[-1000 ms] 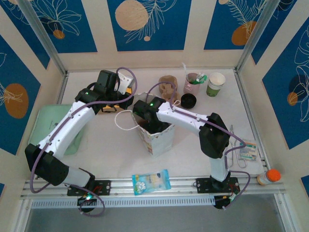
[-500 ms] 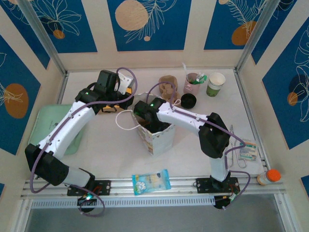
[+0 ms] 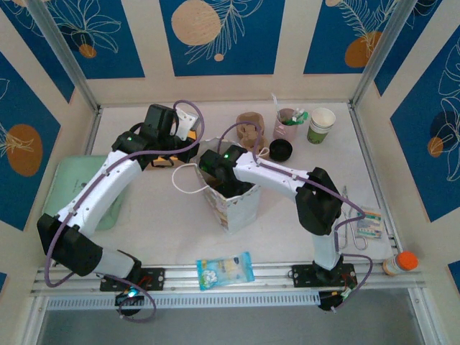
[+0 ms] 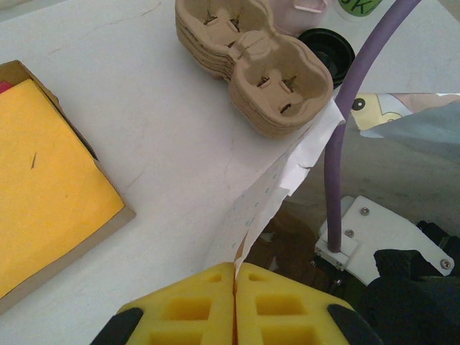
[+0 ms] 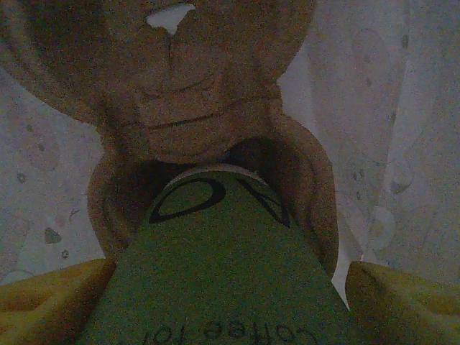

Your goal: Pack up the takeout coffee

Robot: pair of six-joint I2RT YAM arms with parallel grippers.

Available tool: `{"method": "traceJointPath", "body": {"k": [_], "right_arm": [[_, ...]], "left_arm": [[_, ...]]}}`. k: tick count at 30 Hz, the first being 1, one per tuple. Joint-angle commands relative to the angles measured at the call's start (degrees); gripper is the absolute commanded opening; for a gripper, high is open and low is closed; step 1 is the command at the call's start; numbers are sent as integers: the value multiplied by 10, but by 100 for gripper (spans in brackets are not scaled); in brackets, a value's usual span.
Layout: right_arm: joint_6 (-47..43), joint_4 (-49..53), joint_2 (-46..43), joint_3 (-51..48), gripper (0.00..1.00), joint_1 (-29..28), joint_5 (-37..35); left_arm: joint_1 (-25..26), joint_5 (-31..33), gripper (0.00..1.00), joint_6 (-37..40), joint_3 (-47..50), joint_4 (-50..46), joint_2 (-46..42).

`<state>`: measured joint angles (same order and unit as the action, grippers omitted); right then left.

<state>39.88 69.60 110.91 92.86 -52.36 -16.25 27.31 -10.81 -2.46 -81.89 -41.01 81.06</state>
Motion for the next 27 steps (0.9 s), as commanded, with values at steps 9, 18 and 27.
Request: {"method": "traceJointPath", "body": {"k": [9,18,27], "right_arm": [[-2,16,22,4,37,3,10],[-5,14,28,5,36,7,10],[-5,5,33,-7,36,11,15]], "left_arm": [[5,9,9,15,-5,-8,-15],[5,10,9,16,-6,-8,-13],[5,11,9,16,-6,-7,-14]]}}
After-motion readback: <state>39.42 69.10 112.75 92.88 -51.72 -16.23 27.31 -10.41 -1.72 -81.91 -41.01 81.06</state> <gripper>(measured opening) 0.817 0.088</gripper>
